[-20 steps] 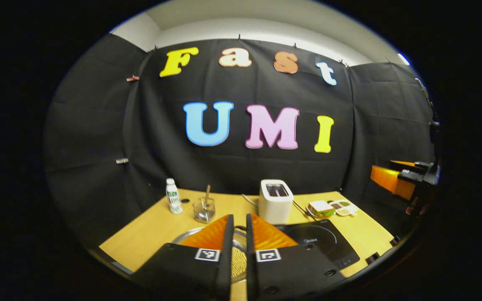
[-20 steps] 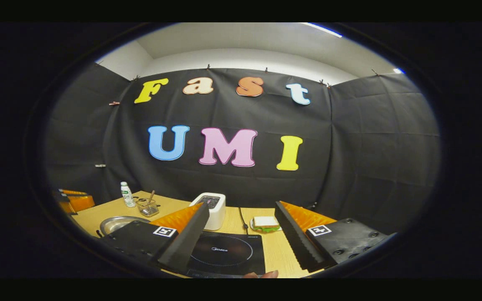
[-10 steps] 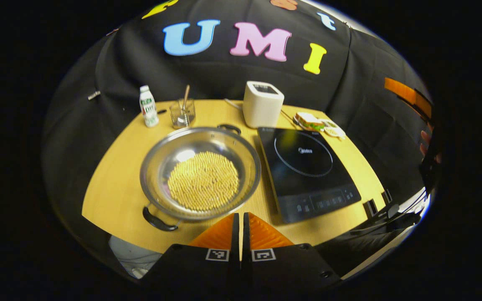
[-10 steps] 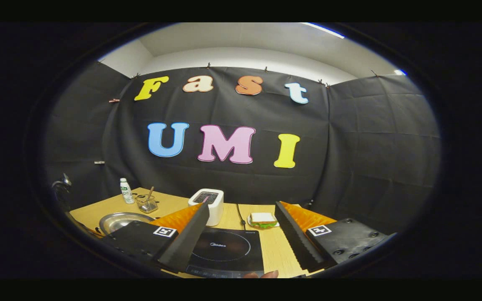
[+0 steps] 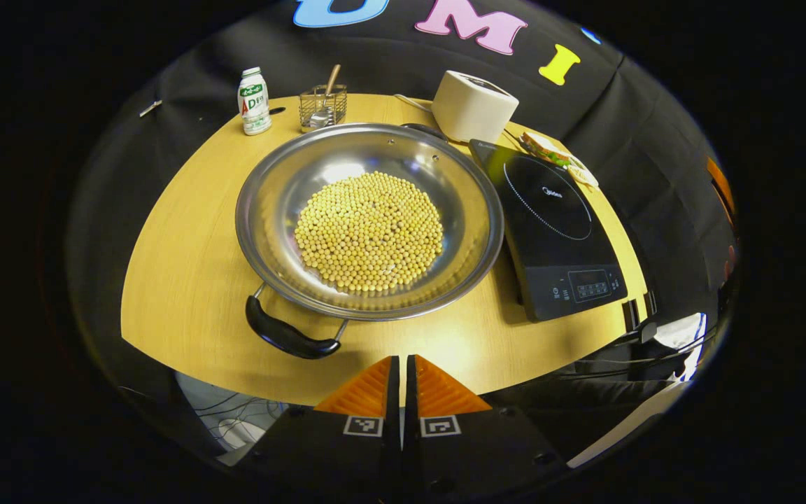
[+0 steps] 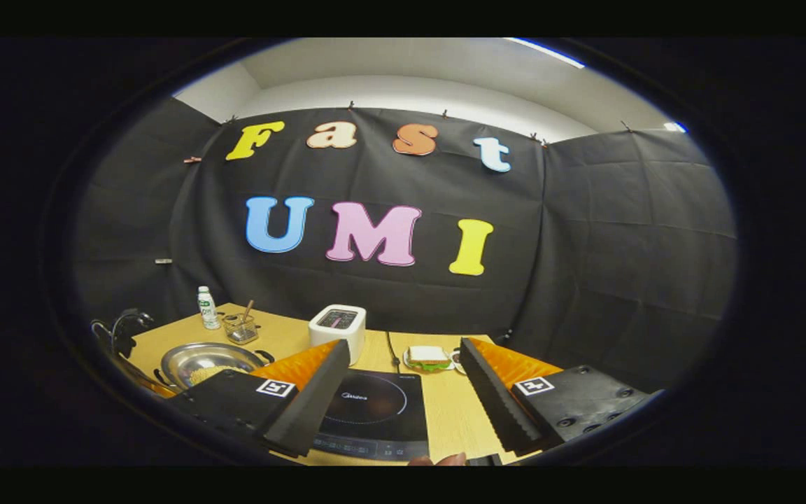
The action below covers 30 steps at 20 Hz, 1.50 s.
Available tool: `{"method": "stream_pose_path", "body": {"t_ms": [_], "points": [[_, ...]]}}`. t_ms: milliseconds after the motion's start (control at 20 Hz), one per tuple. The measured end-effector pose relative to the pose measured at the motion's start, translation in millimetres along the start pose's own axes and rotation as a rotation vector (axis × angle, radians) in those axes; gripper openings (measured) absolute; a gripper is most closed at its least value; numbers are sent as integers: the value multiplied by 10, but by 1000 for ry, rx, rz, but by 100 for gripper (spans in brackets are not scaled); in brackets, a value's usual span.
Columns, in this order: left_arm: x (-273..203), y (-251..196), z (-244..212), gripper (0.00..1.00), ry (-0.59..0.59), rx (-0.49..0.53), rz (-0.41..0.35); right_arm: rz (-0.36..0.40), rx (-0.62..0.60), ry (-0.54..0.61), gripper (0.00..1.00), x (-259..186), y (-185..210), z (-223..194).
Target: First push the handle of the pot to place it horizontally, then grasp the pot with both hands and set it on the induction cooktop.
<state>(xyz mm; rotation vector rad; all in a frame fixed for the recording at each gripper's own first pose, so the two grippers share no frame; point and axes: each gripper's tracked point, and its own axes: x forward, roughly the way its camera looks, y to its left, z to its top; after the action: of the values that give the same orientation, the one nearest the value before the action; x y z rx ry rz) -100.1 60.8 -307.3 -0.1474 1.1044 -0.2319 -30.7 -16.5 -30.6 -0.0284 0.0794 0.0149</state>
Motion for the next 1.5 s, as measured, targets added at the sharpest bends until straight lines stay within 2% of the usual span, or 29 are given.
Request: {"method": "stream_pose_path", "body": {"t_ms": [50,250,300,500,700,1100,1300,1500], "points": [[23,12,17,5,9,1,-7,-3,-2,-2,99,-16,-15,2],[100,147,4,5,88,-12,0,-5,1,1,96,-56,-46,-12],[104,183,22,5,96,-8,8,-8,10,-1,99,-69,-56,-9],[90,225,134,5,84,19,10,-13,-8,3,96,-108,-85,-46],[111,270,158,5,81,-3,20,-20,0,-3,98,-105,-101,-22],[54,815,232,5,86,-73,108,-16,-7,1,96,-76,-44,-38],[62,1125,298,5,87,-109,143,-21,-15,6,98,-68,-48,-47],[122,1474,395,5,89,-177,192,-33,-19,8,97,-14,-61,-55]]}}
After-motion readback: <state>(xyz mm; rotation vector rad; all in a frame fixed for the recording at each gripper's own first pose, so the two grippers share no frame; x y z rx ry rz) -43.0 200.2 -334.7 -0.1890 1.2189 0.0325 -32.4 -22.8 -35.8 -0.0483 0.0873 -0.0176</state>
